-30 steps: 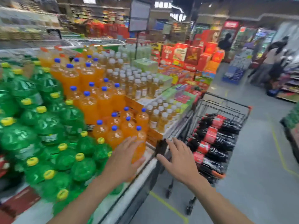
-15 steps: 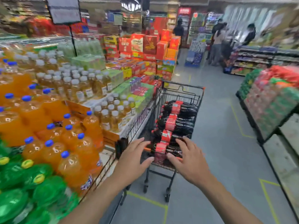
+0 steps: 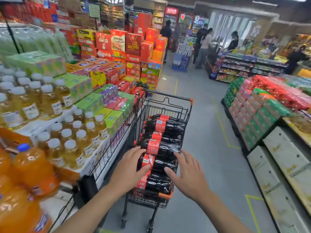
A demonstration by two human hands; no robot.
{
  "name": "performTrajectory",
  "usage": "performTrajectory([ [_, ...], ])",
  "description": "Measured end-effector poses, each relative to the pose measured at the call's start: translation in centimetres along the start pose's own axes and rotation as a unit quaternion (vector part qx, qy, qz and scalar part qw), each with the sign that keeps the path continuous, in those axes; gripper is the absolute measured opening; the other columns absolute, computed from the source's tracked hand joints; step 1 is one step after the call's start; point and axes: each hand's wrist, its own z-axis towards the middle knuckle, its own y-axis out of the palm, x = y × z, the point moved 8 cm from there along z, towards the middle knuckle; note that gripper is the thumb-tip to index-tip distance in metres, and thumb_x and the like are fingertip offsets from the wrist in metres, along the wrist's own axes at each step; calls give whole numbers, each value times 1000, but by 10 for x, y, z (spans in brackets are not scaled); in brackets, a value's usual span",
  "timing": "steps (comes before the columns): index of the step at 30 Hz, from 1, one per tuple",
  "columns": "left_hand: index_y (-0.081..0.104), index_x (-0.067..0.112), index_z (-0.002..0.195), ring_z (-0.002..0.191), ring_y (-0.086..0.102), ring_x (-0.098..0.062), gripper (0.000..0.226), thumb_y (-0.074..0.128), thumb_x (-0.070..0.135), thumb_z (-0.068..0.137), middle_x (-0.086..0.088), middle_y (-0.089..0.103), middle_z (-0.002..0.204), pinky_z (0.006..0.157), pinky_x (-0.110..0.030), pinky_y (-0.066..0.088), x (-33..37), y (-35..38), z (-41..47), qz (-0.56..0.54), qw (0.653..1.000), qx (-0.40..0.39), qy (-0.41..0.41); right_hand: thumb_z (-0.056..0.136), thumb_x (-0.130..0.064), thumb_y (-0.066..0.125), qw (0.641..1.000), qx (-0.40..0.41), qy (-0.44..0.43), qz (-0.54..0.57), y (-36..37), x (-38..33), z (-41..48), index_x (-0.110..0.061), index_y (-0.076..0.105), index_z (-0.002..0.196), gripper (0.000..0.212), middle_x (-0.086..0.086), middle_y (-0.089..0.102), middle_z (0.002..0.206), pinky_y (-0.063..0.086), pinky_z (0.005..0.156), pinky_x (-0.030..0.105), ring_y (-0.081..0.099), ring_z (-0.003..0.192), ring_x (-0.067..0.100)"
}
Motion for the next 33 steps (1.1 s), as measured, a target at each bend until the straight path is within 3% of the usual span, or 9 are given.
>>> performTrajectory([
  [10, 36, 33, 157, 154, 24, -12, 63, 56, 54, 101, 11, 26, 168, 125, -41, 29, -34, 46, 119, -18, 997, -37, -59, 80, -83, 15, 998, -53, -9, -20, 25, 51, 123, -33, 29, 158, 93, -4, 23, 167, 17, 125, 47, 17, 154, 19],
  [20, 38, 29, 155, 144, 41, -16, 63, 60, 52, 101, 7, 38, 160, 118, -38, 38, -88, 112, 197, -95, 963, -26, -250, 81, -82, 19, 982, -154, -107, -19, 100, 88, 265, -34, 24, 159, 91, -5, 21, 167, 16, 126, 48, 16, 155, 19],
  [24, 41, 18, 154, 136, 51, -22, 62, 60, 47, 102, -4, 47, 155, 110, -33, 41, -123, 147, 221, -179, 907, 5, -380, 90, -76, 36, 965, -215, -151, -14, 136, 93, 300, -38, 21, 158, 80, -7, 16, 168, 11, 127, 49, 13, 155, 17],
  [27, 42, 13, 154, 135, 53, -24, 66, 60, 50, 101, -6, 53, 153, 104, -29, 38, -147, 173, 235, -282, 830, 48, -478, 92, -73, 43, 952, -242, -184, -18, 157, 96, 320, -38, 19, 159, 79, -7, 16, 167, 10, 128, 49, 12, 155, 17],
  [29, 36, 12, 157, 138, 51, -25, 76, 60, 55, 100, -7, 50, 156, 108, -31, 38, -160, 187, 245, -325, 787, 70, -520, 91, -72, 45, 945, -257, -201, -21, 170, 97, 332, -37, 20, 159, 81, -9, 17, 167, 10, 128, 49, 12, 155, 16],
  [33, 27, 12, 161, 146, 43, -33, 89, 57, 65, 96, -10, 42, 161, 117, -42, 35, -195, 210, 265, -340, 736, 92, -578, 88, -75, 46, 937, -269, -221, -30, 193, 101, 356, -36, 14, 160, 88, -11, 15, 167, 12, 128, 47, 12, 155, 14],
])
